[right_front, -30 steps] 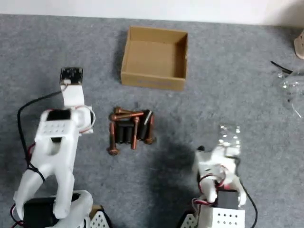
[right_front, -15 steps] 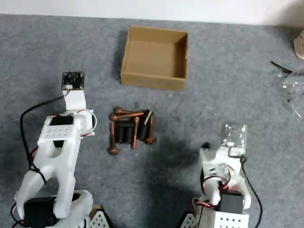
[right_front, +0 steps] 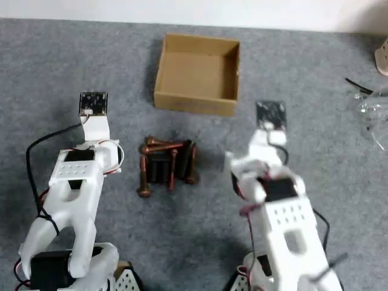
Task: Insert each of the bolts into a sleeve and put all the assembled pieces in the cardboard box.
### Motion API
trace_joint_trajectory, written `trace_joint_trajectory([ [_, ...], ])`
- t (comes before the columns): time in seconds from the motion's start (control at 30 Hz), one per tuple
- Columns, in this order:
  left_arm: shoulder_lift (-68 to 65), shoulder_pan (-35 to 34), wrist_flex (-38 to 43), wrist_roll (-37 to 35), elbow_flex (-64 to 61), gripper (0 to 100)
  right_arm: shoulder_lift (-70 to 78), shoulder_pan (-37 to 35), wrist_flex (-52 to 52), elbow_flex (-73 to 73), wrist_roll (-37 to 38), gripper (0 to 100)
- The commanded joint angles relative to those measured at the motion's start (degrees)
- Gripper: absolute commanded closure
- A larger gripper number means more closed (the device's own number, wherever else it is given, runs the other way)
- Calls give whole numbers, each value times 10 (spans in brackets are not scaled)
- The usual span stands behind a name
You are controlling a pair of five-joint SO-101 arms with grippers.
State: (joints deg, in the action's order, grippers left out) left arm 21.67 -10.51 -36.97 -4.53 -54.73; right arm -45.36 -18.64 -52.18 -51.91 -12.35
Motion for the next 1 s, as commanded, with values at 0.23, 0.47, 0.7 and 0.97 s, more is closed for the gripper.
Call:
trace_joint_trajectory([
  [0.23,1,4,25,-4,3,947,195,-127,61,119,-127,685],
  [0.47,1,-21,25,-37,3,947,278,-202,62,189,-127,685],
  [0.7,1,-26,26,-37,3,947,401,-204,62,287,-213,685],
  [0.97,1,-26,26,-37,3,947,500,-203,61,357,-273,706],
])
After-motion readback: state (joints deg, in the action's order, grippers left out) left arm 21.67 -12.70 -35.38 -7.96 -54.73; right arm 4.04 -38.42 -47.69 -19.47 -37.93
